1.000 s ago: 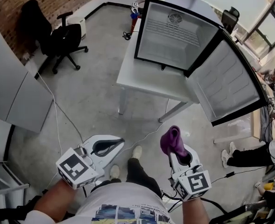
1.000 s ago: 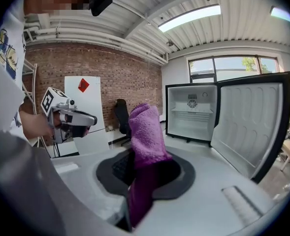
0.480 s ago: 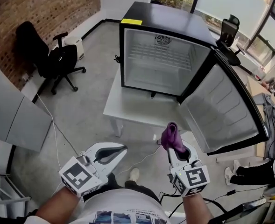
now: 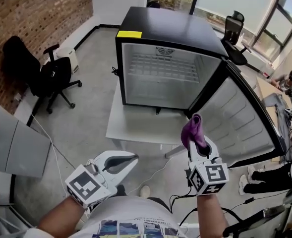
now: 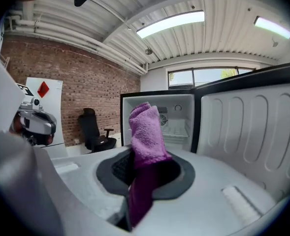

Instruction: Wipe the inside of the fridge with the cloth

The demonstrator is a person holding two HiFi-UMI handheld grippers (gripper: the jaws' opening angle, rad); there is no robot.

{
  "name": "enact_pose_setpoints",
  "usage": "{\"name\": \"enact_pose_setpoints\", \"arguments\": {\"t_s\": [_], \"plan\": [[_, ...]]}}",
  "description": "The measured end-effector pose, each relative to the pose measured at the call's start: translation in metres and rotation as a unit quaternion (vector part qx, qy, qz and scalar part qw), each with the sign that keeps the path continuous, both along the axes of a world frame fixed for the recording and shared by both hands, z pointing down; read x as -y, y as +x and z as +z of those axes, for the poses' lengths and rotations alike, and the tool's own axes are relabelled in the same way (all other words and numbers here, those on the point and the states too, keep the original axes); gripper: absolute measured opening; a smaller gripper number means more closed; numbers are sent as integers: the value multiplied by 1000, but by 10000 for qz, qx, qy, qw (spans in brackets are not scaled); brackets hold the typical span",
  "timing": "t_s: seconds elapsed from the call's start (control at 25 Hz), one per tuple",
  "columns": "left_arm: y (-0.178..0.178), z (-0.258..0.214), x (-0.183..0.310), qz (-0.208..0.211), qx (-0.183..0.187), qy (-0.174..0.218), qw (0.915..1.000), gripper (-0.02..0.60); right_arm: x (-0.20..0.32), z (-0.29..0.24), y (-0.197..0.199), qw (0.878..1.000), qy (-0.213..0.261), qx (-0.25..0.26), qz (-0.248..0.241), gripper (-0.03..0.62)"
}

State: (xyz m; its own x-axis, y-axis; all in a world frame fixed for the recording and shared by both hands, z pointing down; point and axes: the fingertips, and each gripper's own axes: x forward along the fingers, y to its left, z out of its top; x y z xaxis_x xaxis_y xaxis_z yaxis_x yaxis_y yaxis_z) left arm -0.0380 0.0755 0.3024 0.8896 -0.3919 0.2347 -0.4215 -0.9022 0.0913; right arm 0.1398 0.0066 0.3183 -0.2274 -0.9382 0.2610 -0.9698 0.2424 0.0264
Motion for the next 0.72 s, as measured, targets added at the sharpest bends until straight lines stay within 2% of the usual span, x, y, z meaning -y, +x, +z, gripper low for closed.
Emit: {"name": "enact_pose_setpoints", "arguments": {"t_s": [0.2, 0.4, 0.52, 0.72], "plan": [[-17, -8, 28, 508, -131, -21, 9986, 3, 38, -17, 8, 9969, 160, -174, 755, 58], [-45, -12, 46, 873, -103, 12, 9961, 3, 71, -25, 20, 9877, 283, -168, 1527, 58], [-60, -9, 56, 973, -22, 15, 9953, 3, 92, -33, 31, 9788, 452, -141, 1993, 58], [-68, -13, 73, 917, -157, 8, 9957, 3, 130, -48, 55, 9635, 680, 31, 2587, 58]]}}
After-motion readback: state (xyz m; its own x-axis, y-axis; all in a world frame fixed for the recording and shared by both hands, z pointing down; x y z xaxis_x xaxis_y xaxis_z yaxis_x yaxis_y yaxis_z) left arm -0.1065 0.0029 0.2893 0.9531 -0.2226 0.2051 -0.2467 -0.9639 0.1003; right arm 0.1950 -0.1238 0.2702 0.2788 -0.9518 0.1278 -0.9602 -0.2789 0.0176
